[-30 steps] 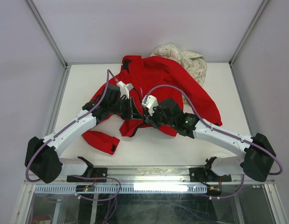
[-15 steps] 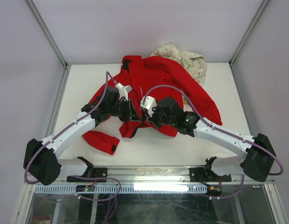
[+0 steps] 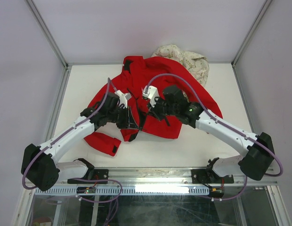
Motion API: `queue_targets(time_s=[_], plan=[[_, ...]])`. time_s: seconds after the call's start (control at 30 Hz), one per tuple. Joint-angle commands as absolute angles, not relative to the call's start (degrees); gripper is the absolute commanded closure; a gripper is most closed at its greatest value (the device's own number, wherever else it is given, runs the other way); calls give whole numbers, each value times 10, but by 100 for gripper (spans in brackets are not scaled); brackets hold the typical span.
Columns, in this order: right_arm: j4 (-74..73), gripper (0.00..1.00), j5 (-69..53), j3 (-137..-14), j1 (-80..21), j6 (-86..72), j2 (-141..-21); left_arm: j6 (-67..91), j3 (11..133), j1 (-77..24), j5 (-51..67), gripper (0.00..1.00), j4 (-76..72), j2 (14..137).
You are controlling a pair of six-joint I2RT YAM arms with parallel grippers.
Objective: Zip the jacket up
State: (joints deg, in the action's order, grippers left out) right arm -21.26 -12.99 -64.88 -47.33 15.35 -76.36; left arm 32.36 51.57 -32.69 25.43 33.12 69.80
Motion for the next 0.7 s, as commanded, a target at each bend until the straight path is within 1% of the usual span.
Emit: queue_targets(time_s=[0.0,0.1,0.23,0.43,0.67], plan=[[-187,90,-232,-637,-475,168,-750,317,526,-332,247,100,325,676],[-175,74,-266,-615,-476,138,-737,320,533,-332,246,100,325,678],[-144,67,-271,-582,-486,88,-716,320,537,-332,245,100,324,680],[-124,66,-258,-552,-510,48,-710,320,536,-332,249,100,323,685],[-95,68,-212,-545,-528,39,-727,318,540,-332,255,100,323,688]])
